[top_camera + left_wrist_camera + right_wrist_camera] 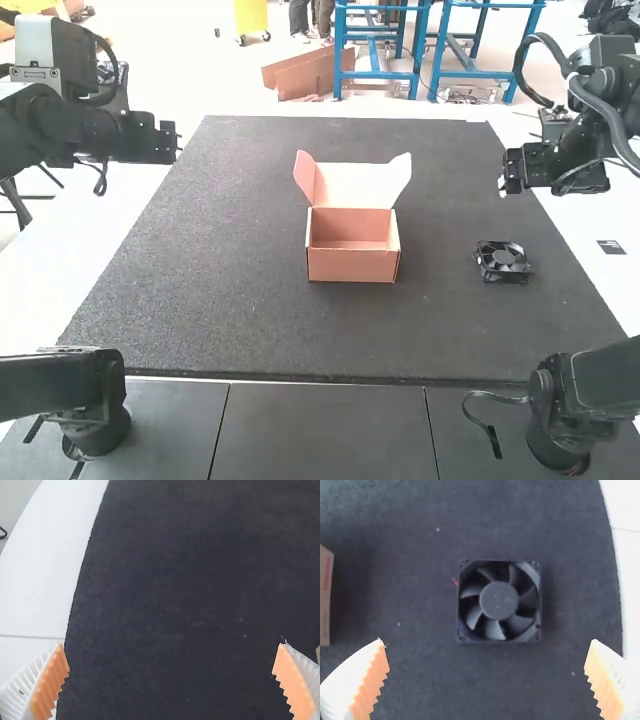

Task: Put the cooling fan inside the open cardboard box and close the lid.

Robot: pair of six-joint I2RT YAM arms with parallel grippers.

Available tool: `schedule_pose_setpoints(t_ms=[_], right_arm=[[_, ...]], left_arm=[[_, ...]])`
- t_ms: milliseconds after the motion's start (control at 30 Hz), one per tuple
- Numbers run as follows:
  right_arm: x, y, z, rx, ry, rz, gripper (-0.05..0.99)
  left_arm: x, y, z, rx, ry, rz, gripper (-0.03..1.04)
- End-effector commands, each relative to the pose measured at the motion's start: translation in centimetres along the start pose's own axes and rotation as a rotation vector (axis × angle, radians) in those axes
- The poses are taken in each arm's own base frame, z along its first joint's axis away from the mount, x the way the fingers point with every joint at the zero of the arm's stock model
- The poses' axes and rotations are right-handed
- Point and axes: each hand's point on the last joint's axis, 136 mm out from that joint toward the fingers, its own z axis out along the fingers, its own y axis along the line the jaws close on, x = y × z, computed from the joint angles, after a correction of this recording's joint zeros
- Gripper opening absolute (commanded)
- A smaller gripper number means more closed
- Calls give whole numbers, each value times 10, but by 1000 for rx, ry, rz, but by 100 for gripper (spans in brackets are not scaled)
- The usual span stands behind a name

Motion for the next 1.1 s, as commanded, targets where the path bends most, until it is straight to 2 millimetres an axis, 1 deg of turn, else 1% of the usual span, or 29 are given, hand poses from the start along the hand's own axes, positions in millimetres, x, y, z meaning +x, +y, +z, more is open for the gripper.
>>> schedule_pose_setpoints(t_ms=[0, 133, 200, 267, 367, 500, 600, 767, 833, 900, 1067], right_arm=[[-16, -23, -3, 15, -34, 7, 90], [-6, -52, 13, 24, 37, 42, 90], [0, -54, 19, -32, 61, 71, 90], [7, -59, 28, -52, 96, 105, 90], [15, -62, 42, -80, 136, 153, 90], [25, -60, 55, -100, 175, 169, 89], [28, -64, 67, -86, 176, 153, 89], [38, -83, 84, 19, 191, 90, 89], [37, -90, 91, 59, 183, 80, 89], [39, -90, 97, 65, 190, 74, 89], [49, -80, 115, 52, 237, 57, 89]], left_arm=[[-20, -1, -6, 5, -53, -15, 97], [-20, -1, -5, 5, -54, -15, 97], [-18, -2, -3, 9, -48, -17, 97], [-17, -3, -3, 14, -46, -21, 97], [-14, -5, -1, 22, -38, -39, 97], [-11, -5, 0, 23, -29, -57, 97], [-12, -6, -1, 33, -32, -67, 97], [-11, -8, 0, 42, -30, -70, 97], [-11, -8, 1, 42, -34, -70, 97], [-12, -8, 1, 42, -40, -71, 97], [-13, -8, 1, 43, -45, -71, 97]])
